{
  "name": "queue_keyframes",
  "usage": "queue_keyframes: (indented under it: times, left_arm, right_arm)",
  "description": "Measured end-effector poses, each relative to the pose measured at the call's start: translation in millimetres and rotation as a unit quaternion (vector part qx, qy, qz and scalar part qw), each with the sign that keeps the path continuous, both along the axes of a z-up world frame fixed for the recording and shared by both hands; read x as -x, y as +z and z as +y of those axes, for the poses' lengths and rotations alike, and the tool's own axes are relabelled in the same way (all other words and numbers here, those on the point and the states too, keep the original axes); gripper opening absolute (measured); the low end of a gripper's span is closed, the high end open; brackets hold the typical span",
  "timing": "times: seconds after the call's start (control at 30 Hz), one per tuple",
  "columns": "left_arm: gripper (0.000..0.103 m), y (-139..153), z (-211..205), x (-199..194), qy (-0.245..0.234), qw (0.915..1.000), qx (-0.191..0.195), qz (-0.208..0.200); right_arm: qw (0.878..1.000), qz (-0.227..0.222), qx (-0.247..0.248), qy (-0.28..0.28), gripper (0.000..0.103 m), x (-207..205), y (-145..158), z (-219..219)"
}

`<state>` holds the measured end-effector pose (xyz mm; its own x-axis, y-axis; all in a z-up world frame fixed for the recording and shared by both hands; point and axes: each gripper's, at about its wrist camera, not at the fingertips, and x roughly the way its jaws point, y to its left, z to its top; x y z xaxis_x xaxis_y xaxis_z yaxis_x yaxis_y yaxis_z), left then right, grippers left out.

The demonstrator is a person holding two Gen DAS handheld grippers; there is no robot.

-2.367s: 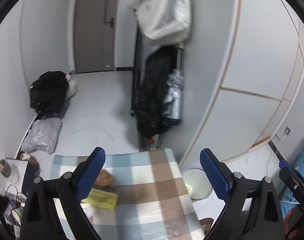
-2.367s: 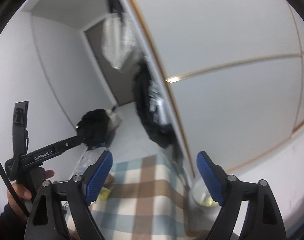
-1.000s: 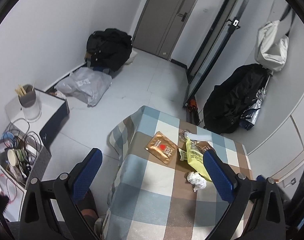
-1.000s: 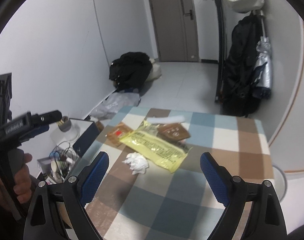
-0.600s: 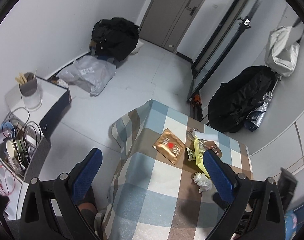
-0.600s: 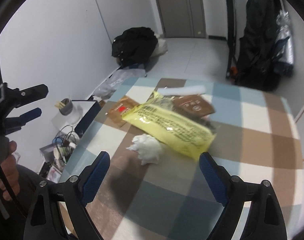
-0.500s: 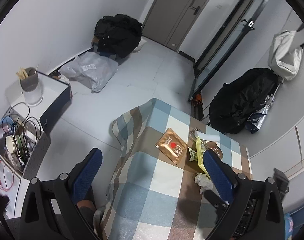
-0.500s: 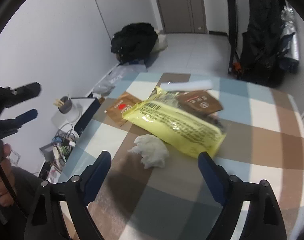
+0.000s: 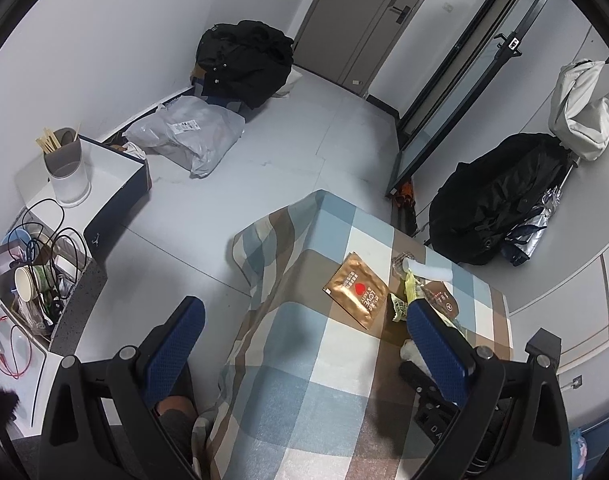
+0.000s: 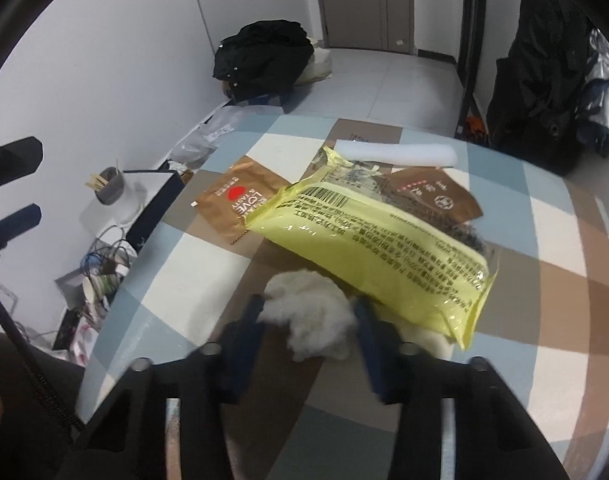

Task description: Collect trash

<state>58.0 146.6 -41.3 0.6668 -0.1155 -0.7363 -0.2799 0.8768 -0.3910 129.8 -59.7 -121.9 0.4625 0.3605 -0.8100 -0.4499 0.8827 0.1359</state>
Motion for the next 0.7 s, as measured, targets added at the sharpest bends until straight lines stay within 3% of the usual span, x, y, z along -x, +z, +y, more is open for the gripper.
queue_keyframes:
  times: [0.03, 0.13, 0.4, 0.7]
  left_arm:
    - [0.099, -0.3, -0.4, -0.5, -0.001, 1.0000, -0.001, 0.001]
    - [0.099, -1.6, -2.9, -3.2, -0.003, 0.9999, -0.013, 0.006]
    - [0.099, -5.8, -12.2, -7.8, -0.017, 0.9991, -0.032, 0.021]
    - [0.099, -1.5, -45.3, -27.5, -0.116, 0.9930, -0.009, 0.021]
  right_arm:
    - [1.000, 0.001, -0.001, 0.003, 0.024, 0.2, -0.1, -0.7]
    - [1.000, 0.001, -0.001, 0.017, 0.018, 3.5, -0.5, -3.7]
    - [0.998, -0.024, 0.005, 0.053, 0.015, 29.0, 9.6, -21.6]
    - [0.998, -0.041, -0.010, 0.049, 0.015, 56.9, 32.0, -78.4]
